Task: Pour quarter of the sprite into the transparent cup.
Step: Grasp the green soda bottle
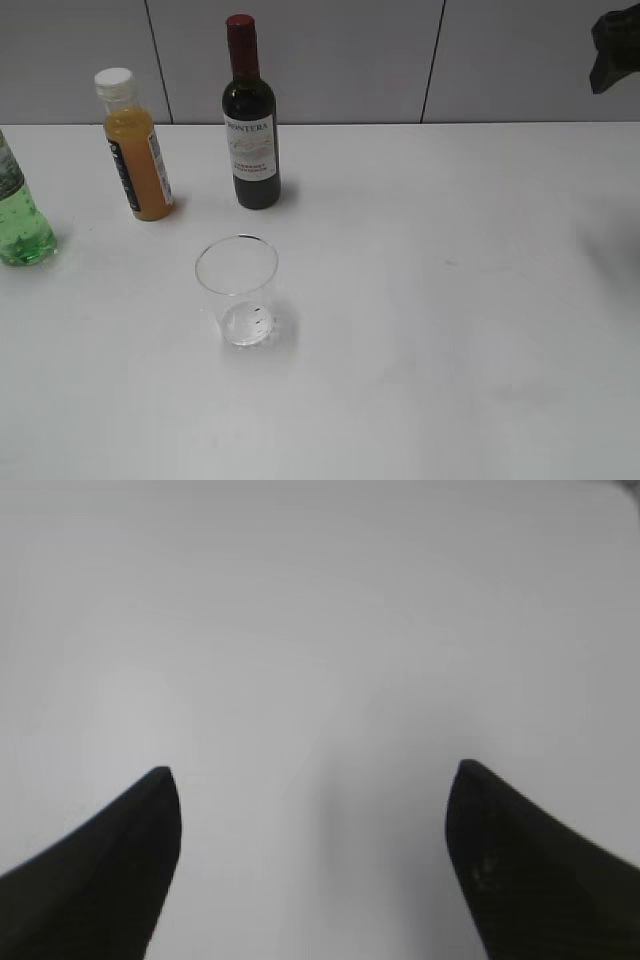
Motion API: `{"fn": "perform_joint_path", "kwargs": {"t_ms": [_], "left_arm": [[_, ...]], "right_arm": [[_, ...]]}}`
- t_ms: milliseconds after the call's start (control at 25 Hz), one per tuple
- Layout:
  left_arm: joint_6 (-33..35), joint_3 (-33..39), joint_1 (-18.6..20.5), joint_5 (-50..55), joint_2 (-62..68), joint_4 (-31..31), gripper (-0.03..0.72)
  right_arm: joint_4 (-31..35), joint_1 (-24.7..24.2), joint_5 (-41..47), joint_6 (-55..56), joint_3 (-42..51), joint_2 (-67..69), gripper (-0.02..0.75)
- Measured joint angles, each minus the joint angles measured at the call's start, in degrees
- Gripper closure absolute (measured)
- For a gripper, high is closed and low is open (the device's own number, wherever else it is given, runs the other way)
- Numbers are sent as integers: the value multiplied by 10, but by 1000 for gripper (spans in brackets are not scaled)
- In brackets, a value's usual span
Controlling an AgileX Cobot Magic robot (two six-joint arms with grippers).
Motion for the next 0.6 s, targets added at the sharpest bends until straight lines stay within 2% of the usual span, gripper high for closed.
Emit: {"fn": "perform_joint_path", "kwargs": {"t_ms": [80,240,400,600], "left_arm": [[0,0,0,0,0,0,135],[0,0,0,0,0,0,135],[0,0,0,0,0,0,135],[0,0,0,0,0,0,135]], "right_arm": [[38,-17,57,-15,-6,0,106],[43,-33,157,-33,-2,-5,111],[46,-35,169,-36,47,-52,114],[47,-35,157,-37,175,-150,125]]}}
